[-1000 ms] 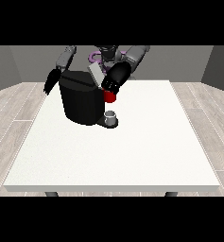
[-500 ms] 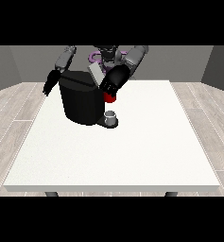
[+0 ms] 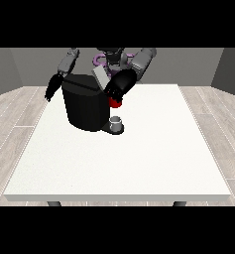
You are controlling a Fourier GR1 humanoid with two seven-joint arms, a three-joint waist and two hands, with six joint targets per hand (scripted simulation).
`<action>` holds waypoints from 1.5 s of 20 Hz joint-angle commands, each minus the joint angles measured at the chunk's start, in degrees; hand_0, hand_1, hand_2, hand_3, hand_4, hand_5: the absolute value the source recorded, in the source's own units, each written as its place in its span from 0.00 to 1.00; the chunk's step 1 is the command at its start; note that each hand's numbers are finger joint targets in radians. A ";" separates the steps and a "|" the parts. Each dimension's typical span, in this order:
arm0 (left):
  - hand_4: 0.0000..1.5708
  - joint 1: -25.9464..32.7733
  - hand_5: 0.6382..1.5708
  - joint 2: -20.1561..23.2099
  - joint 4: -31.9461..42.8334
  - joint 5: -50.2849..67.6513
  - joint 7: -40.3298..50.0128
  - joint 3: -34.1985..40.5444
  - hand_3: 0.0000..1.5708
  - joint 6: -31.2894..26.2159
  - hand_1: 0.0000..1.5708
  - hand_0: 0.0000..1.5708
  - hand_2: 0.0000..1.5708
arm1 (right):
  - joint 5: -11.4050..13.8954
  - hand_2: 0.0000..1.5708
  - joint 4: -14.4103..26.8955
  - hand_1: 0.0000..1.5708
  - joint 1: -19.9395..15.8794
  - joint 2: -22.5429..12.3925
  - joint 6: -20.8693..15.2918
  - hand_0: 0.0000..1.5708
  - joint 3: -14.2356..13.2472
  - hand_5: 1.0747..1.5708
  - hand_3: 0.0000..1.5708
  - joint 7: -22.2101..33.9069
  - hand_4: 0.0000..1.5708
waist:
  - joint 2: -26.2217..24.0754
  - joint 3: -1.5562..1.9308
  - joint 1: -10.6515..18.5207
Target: Insert the coffee pod into the coffee machine and close the lid
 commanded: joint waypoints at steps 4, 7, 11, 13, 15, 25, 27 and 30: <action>0.00 -1.83 1.00 1.84 0.28 -2.26 -1.73 -1.04 0.44 1.08 0.59 0.59 0.62 | 0.24 0.00 1.31 0.00 -2.77 -0.49 -0.85 0.00 -1.11 1.00 0.00 -0.07 0.12 | 2.49 -0.15 0.76; 0.00 1.71 1.00 2.13 0.95 -3.99 -2.98 -1.49 0.38 5.66 0.32 0.32 0.49 | 1.57 0.00 -1.58 0.00 -0.34 1.21 -1.76 0.00 1.19 1.00 0.00 3.28 0.07 | 0.65 -0.19 0.03; 0.00 -0.42 1.00 0.64 0.96 -4.37 -0.28 -1.71 0.31 4.16 0.00 0.00 0.40 | 1.18 0.00 0.46 0.00 -2.31 -1.39 -0.56 0.00 -0.68 1.00 0.00 2.69 0.13 | 0.67 -0.16 -0.19; 0.00 -0.07 1.00 3.22 2.55 -3.81 -2.06 0.16 0.30 5.57 0.00 0.00 0.36 | 2.28 0.00 -2.56 0.00 -1.29 0.19 -1.25 0.00 1.55 1.00 0.00 2.35 0.10 | 2.01 -0.18 -1.53; 0.00 -2.33 1.00 3.89 2.14 -4.27 -1.95 0.01 0.28 5.17 0.00 0.00 0.33 | 3.68 0.00 -1.75 0.00 -2.75 1.27 -3.23 0.00 2.01 1.00 0.00 3.74 0.07 | 2.97 -0.17 -0.82; 0.00 6.41 1.00 -5.86 -1.23 -3.18 1.57 -2.56 0.00 1.83 0.00 0.00 0.00 | -1.38 0.00 7.30 0.00 5.16 1.25 -2.00 0.00 -3.49 1.00 0.00 -1.76 0.00 | -9.32 -0.13 8.21; 0.00 8.21 1.00 -6.63 -0.71 -2.27 1.71 -2.44 0.00 -0.76 0.00 0.00 0.00 | -1.72 0.00 7.80 0.00 6.29 0.13 -0.66 0.00 -3.76 1.00 0.00 -0.16 0.00 | -12.92 -0.14 9.21; 0.00 12.20 1.00 -8.66 -2.30 -0.49 -0.62 -2.49 0.00 -2.01 0.00 0.00 0.11 | -1.51 0.00 10.10 0.00 10.52 0.21 -0.93 0.00 -4.16 1.00 0.00 -3.47 0.00 | -16.57 -0.14 12.84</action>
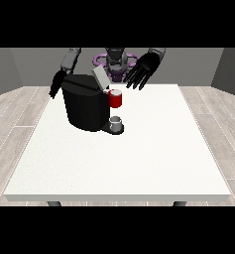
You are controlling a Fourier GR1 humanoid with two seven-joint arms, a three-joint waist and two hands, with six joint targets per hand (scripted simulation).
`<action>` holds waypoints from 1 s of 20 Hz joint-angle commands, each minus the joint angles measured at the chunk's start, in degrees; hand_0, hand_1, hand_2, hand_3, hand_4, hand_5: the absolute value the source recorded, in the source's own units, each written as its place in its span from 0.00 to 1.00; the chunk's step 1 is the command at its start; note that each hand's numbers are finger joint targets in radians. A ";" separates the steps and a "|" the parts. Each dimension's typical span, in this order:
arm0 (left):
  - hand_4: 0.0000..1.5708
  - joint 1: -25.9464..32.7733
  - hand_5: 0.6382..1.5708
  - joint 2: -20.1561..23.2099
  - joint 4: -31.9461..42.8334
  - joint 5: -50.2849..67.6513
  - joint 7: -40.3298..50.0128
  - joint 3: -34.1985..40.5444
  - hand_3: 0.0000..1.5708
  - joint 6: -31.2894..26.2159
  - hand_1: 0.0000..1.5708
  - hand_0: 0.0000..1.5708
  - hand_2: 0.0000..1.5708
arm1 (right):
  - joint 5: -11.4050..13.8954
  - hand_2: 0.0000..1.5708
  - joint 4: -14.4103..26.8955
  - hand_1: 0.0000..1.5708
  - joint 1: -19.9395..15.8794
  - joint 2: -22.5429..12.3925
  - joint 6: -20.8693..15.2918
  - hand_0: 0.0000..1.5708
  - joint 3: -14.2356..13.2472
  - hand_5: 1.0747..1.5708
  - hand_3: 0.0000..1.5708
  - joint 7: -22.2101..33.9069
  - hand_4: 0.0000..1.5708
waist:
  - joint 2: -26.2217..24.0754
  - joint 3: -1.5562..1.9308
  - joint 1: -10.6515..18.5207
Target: Insert the coffee pod into the coffee machine and close the lid
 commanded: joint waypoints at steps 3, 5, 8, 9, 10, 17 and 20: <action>0.00 6.72 1.00 -8.43 -0.86 12.29 -1.92 8.87 0.00 -0.81 0.00 0.00 0.10 | -0.93 0.00 2.10 0.00 7.68 -0.21 1.13 0.00 -0.85 1.00 0.00 -1.81 0.00 | -9.51 -0.12 4.27; 0.24 10.31 1.00 -13.61 -1.59 16.21 -2.45 11.49 0.00 1.48 0.00 0.00 0.00 | -0.96 0.00 3.38 0.00 8.29 -0.82 0.81 0.00 -1.73 1.00 0.00 -3.18 0.00 | -10.59 -0.11 7.65; 0.26 16.50 1.00 -17.97 0.75 25.38 -2.75 19.02 0.00 -0.75 0.00 0.00 0.00 | -0.98 0.00 2.66 0.00 12.11 0.54 -0.68 0.00 -1.87 1.00 0.00 -2.47 0.00 | -16.23 -0.25 10.18; 0.00 19.29 1.00 -19.42 0.47 26.50 -4.33 19.41 0.00 -0.75 0.00 0.00 0.00 | -1.36 0.00 3.28 0.00 14.02 -0.67 -0.10 0.00 -2.82 1.00 0.00 -3.46 0.00 | -17.73 -0.17 11.10; 0.04 21.39 1.00 -19.84 0.83 27.30 -4.60 19.99 0.00 -1.12 0.00 0.00 0.00 | -1.09 0.00 2.31 0.00 14.98 1.80 -0.50 0.00 -1.13 1.00 0.00 -2.55 0.00 | -20.39 -0.16 11.74; 0.21 29.21 1.00 -23.30 1.38 27.85 -0.94 18.14 0.00 -3.75 0.00 0.00 0.00 | -5.62 0.00 -2.62 0.00 10.40 -0.33 6.77 0.00 -0.94 1.00 0.00 -0.56 0.00 | -28.51 -0.01 16.62; 0.25 33.57 1.00 -21.14 -0.46 28.74 -3.73 18.35 0.00 -4.48 0.00 0.00 0.00 | -5.36 0.00 -5.46 0.00 10.49 -0.30 8.84 0.00 1.28 1.00 0.00 -1.33 0.00 | -27.36 -0.03 16.15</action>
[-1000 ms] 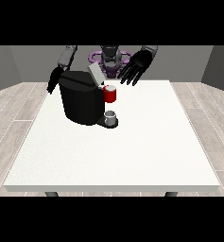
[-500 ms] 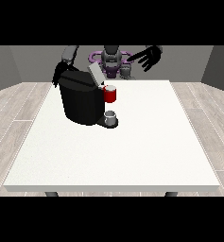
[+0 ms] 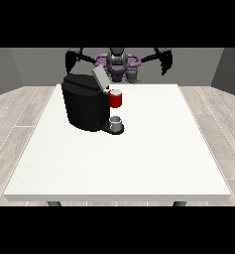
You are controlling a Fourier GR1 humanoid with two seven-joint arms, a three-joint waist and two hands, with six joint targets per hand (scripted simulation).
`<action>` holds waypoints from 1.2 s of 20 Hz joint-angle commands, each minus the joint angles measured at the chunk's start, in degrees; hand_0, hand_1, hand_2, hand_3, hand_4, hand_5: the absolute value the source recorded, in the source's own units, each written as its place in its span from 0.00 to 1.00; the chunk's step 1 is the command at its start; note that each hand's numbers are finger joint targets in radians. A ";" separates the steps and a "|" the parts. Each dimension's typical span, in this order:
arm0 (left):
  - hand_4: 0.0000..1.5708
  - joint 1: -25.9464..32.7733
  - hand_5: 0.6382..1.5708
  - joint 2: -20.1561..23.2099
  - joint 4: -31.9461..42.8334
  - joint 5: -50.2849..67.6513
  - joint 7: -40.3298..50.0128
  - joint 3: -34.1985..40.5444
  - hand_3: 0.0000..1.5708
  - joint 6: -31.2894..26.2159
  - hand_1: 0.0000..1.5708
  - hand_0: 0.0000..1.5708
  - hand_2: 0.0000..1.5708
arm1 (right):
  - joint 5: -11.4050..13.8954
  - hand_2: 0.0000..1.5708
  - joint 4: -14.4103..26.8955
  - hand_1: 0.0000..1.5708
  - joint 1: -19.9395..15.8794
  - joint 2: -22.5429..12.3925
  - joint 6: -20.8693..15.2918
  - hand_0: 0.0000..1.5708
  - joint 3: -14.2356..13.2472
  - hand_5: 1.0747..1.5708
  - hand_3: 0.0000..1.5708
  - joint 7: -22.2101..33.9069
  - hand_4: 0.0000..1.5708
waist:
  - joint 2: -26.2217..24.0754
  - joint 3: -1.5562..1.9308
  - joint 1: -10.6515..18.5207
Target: Insert the coffee pod into the coffee machine and close the lid
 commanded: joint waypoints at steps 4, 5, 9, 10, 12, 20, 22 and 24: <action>0.25 5.12 1.00 -0.99 -3.19 3.61 2.52 -0.01 0.00 -1.88 0.00 0.00 0.00 | 0.87 0.00 -4.67 0.00 -3.71 -2.51 4.69 0.00 3.42 1.00 0.00 2.81 0.10 | -3.26 0.02 2.76; 0.22 5.80 1.00 -2.38 -4.17 6.12 2.60 -3.43 0.00 1.31 0.00 0.00 0.00 | 0.81 0.00 -2.38 0.00 -3.68 -3.43 4.87 0.00 2.11 1.00 0.00 -0.89 0.07 | -1.41 0.04 2.73; 0.26 7.86 1.00 -2.43 -9.01 8.83 8.56 -6.54 0.00 1.62 0.00 0.00 0.00 | -1.61 0.00 -3.21 0.00 -7.04 -6.34 7.88 0.00 0.06 1.00 0.00 6.60 0.00 | -3.07 0.04 3.53; 0.25 8.13 1.00 -2.44 -11.65 8.22 5.42 -6.09 0.00 -1.37 0.00 0.00 0.00 | 0.44 0.00 -0.85 0.00 -8.77 -4.52 3.03 0.00 -0.66 1.00 0.00 2.31 0.00 | 1.27 0.04 6.76; 0.25 7.96 1.00 -2.43 -14.35 9.22 8.77 -5.23 0.00 -3.81 0.00 0.00 0.00 | -1.34 0.00 -1.65 0.00 -11.49 -4.33 2.83 0.00 -1.84 1.00 0.00 7.09 0.00 | 1.42 0.04 6.96; 0.23 11.66 1.00 -2.46 -23.80 16.36 10.40 -15.98 0.00 3.12 0.00 0.00 0.00 | -7.35 0.00 6.79 0.00 -17.59 -5.64 5.23 0.00 -7.20 1.00 0.00 6.24 0.06 | 6.87 0.05 8.68; 0.22 12.94 1.00 -2.46 -27.06 14.60 11.50 -13.95 0.00 1.56 0.00 0.00 0.00 | -8.29 0.00 6.01 0.00 -20.74 -5.95 5.56 0.00 -6.87 1.00 0.00 8.85 0.06 | 8.62 0.03 7.72; 0.18 16.00 1.00 -2.44 -30.84 16.57 14.37 -15.22 0.00 1.65 0.00 0.00 0.00 | -8.36 0.00 7.51 0.00 -19.67 -6.06 5.59 0.00 -6.73 1.00 0.00 10.88 0.11 | 6.66 0.04 8.27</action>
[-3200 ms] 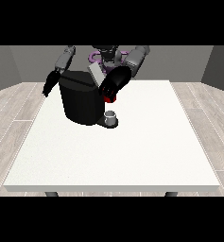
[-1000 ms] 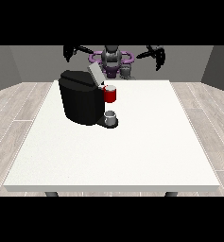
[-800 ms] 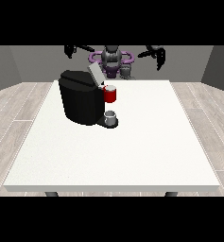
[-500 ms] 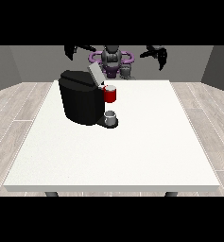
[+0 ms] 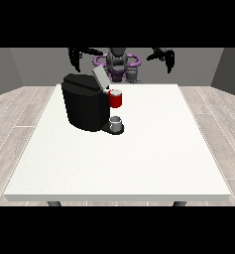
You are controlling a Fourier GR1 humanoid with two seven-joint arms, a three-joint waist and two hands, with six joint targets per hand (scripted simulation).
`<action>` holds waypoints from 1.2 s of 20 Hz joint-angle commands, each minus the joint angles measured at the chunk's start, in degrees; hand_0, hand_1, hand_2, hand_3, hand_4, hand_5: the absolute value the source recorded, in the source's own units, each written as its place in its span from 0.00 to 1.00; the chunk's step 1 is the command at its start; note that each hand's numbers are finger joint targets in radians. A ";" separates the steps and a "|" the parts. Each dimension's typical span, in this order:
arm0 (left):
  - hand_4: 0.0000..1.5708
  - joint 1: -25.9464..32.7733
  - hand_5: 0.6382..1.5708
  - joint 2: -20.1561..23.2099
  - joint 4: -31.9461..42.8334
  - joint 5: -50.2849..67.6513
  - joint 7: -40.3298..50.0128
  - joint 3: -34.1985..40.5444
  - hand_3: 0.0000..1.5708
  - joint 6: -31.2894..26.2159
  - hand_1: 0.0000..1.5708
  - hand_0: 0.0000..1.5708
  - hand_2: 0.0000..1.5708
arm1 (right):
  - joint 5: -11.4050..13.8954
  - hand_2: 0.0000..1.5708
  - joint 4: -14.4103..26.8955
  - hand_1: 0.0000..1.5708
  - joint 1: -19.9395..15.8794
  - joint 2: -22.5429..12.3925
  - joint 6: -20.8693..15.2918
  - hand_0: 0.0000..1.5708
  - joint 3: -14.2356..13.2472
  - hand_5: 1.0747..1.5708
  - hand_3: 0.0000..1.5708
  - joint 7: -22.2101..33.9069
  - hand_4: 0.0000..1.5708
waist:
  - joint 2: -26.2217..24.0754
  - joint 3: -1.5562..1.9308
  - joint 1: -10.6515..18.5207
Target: Insert the coffee pod into the coffee machine and close the lid
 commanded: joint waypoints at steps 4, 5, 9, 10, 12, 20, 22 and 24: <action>0.24 1.61 1.00 -0.35 -8.22 1.92 3.01 -0.75 0.00 2.24 0.00 0.00 0.00 | 0.41 0.00 3.01 0.00 -6.53 -0.11 -0.40 0.00 1.70 1.00 0.00 2.75 0.00 | 5.05 -0.01 -1.31; 0.22 3.73 1.00 2.58 -8.60 1.61 -0.91 0.13 0.00 1.16 0.00 0.00 0.00 | 0.33 0.00 2.81 0.00 -5.01 0.91 0.55 0.00 2.47 1.00 0.00 0.27 0.00 | 6.20 -0.01 -1.79; 0.23 3.92 1.00 2.16 -14.29 4.40 4.11 -0.62 0.00 0.18 0.00 0.00 0.00 | -0.49 0.00 5.73 0.00 -6.81 0.49 1.95 0.00 2.11 1.00 0.00 -2.13 0.00 | 8.07 0.00 -1.75; 0.24 8.00 1.00 3.18 -14.31 3.47 -1.04 -1.07 0.00 -0.91 0.00 0.00 0.00 | -1.12 0.00 5.64 0.00 -7.44 -1.07 3.31 0.00 1.30 1.00 0.00 -2.59 0.00 | 8.57 -0.01 -0.85; 0.23 5.33 1.00 0.99 -16.06 3.66 4.62 -2.28 0.00 1.16 0.00 0.00 0.00 | 2.37 0.00 6.82 0.00 -8.39 1.97 -0.74 0.00 4.09 1.00 0.00 -3.79 0.00 | 9.09 0.00 -0.89; 0.20 9.19 1.00 4.15 -19.12 3.91 3.21 -0.96 0.00 2.83 0.00 0.00 0.00 | 0.45 0.00 8.08 0.00 -11.43 -0.06 3.83 0.00 3.68 1.00 0.00 -4.73 0.05 | 10.76 -0.01 -3.54; 0.22 7.77 1.00 5.37 -17.66 4.17 2.95 -0.31 0.00 2.30 0.00 0.00 0.00 | 1.83 0.00 8.02 0.00 -14.51 1.48 1.55 0.00 5.23 1.00 0.00 -1.23 0.08 | 11.61 -0.02 -3.66; 0.23 7.63 1.00 3.90 -20.98 3.63 6.19 -2.39 0.00 2.97 0.00 0.00 0.00 | 2.50 0.00 9.78 0.00 -15.02 1.77 0.03 0.00 4.59 1.00 0.00 -4.77 0.10 | 12.53 0.00 -1.55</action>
